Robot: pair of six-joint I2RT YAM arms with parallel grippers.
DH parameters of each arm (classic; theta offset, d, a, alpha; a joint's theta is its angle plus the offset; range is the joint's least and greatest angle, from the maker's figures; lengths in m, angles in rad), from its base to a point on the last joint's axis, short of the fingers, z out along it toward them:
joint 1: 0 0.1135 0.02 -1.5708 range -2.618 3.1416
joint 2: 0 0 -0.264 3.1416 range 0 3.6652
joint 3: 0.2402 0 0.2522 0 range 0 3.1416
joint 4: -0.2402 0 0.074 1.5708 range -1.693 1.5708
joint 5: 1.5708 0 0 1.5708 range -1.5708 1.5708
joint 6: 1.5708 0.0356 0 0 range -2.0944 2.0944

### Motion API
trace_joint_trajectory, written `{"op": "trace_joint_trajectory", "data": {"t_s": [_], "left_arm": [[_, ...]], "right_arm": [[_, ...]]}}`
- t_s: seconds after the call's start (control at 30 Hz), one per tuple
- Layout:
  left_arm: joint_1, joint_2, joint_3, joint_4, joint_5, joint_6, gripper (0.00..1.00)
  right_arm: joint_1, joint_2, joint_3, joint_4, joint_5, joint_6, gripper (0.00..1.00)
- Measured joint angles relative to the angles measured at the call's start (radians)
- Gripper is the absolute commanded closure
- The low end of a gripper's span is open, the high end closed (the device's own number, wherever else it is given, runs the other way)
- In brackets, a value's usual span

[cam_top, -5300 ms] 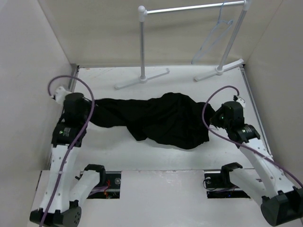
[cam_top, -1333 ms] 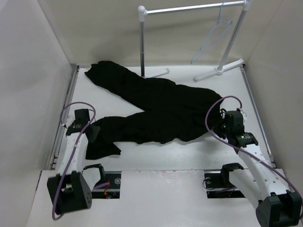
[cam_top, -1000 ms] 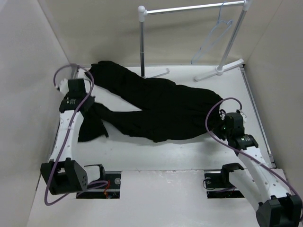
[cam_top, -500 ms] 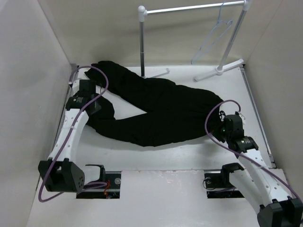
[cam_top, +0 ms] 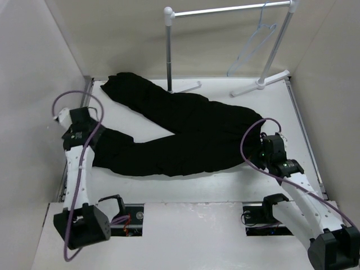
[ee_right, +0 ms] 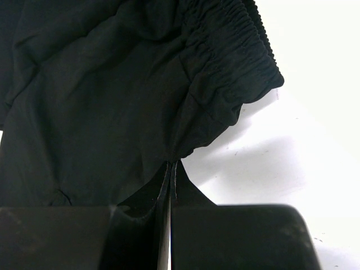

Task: Place the trousers on the hanger
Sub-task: Flatten out the trousers at the center of the board.

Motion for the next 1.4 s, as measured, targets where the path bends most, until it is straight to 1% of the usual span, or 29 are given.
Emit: {"op": "trace_joint_trajectory", "data": {"t_s": [0.07,0.13,0.23,0.27,0.33,0.37,0.4,0.43,0.47,0.53,0.57,0.6,0.63,0.67,0.77,0.87,1.0,1.1,1.17,1.2,1.23,1.27,1.3,1.37,1.4], "left_arm": [[0.127,-0.023,-0.046,0.025,0.014,-0.051,0.35],[0.202,-0.011,-0.107,0.071,0.039,-0.106,0.42],[0.244,0.051,-0.194,0.116,0.079,-0.159,0.51],[0.25,0.076,-0.215,0.126,0.09,-0.172,0.56],[0.252,0.112,-0.248,0.139,0.11,-0.196,0.66],[0.245,0.117,-0.259,0.14,0.116,-0.208,0.68],[0.229,0.117,-0.261,0.137,0.119,-0.216,0.7],[0.2,0.108,-0.261,0.143,0.116,-0.222,0.71],[0.162,0.097,-0.26,0.148,0.115,-0.227,0.71],[0.058,0.062,-0.25,0.15,0.108,-0.231,0.7],[0.003,0.043,-0.243,0.15,0.103,-0.231,0.68],[-0.046,0.027,-0.236,0.15,0.099,-0.231,0.67],[-0.1,0.011,-0.229,0.15,0.095,-0.231,0.66],[-0.15,-0.001,-0.223,0.15,0.092,-0.231,0.65],[-0.261,-0.016,-0.221,0.144,0.08,-0.231,0.64],[-0.313,-0.011,-0.23,0.143,0.075,-0.231,0.66],[-0.387,0.04,-0.24,0.164,0.071,-0.232,0.68],[-0.494,0.101,-0.24,0.19,0.07,-0.236,0.69],[-0.558,0.139,-0.241,0.211,0.071,-0.24,0.69],[-0.584,0.155,-0.246,0.228,0.071,-0.242,0.69],[-0.601,0.168,-0.255,0.245,0.071,-0.245,0.7],[-0.607,0.179,-0.271,0.263,0.072,-0.248,0.7],[-0.607,0.187,-0.288,0.277,0.071,-0.251,0.7],[-0.591,0.198,-0.335,0.294,0.071,-0.255,0.7],[-0.579,0.2,-0.358,0.294,0.071,-0.257,0.7]], "right_arm": [[0.0,0.004,0.0,0.0,-0.002,-0.003,0.98],[-0.004,0.004,0.0,0.0,-0.004,-0.005,0.99],[-0.016,0.003,0.009,-0.013,-0.008,-0.005,0.99],[-0.019,0.002,0.016,-0.021,-0.008,-0.003,1.0],[-0.03,-0.004,0.029,-0.043,-0.008,0.002,1.0],[-0.036,-0.007,0.034,-0.057,-0.007,0.005,1.0],[-0.047,-0.013,0.041,-0.078,-0.004,0.009,0.97],[-0.058,-0.021,0.047,-0.101,0.0,0.013,0.89],[-0.069,-0.033,0.054,-0.126,0.007,0.019,0.74],[-0.08,-0.062,0.072,-0.172,0.034,0.024,0.49],[-0.081,-0.074,0.083,-0.187,0.048,0.023,0.41],[-0.081,-0.082,0.098,-0.201,0.063,0.018,0.35],[-0.082,-0.085,0.113,-0.212,0.077,0.013,0.32],[-0.086,-0.087,0.129,-0.219,0.095,0.008,0.32],[-0.117,-0.085,0.144,-0.218,0.132,0.008,0.37],[-0.181,-0.055,0.136,-0.207,0.132,0.015,0.39],[-0.223,0.032,0.083,-0.153,0.111,0.024,0.46],[-0.223,0.118,0.049,-0.099,0.092,0.027,0.5],[-0.223,0.169,0.041,-0.06,0.077,0.032,0.58],[-0.223,0.195,0.04,-0.037,0.071,0.035,0.65],[-0.223,0.223,0.04,-0.013,0.065,0.041,0.73],[-0.223,0.248,0.04,0.006,0.061,0.046,0.81],[-0.227,0.273,0.039,0.026,0.058,0.054,0.86],[-0.247,0.303,0.032,0.047,0.051,0.069,0.95],[-0.266,0.303,0.025,0.049,0.052,0.079,0.97]]}}
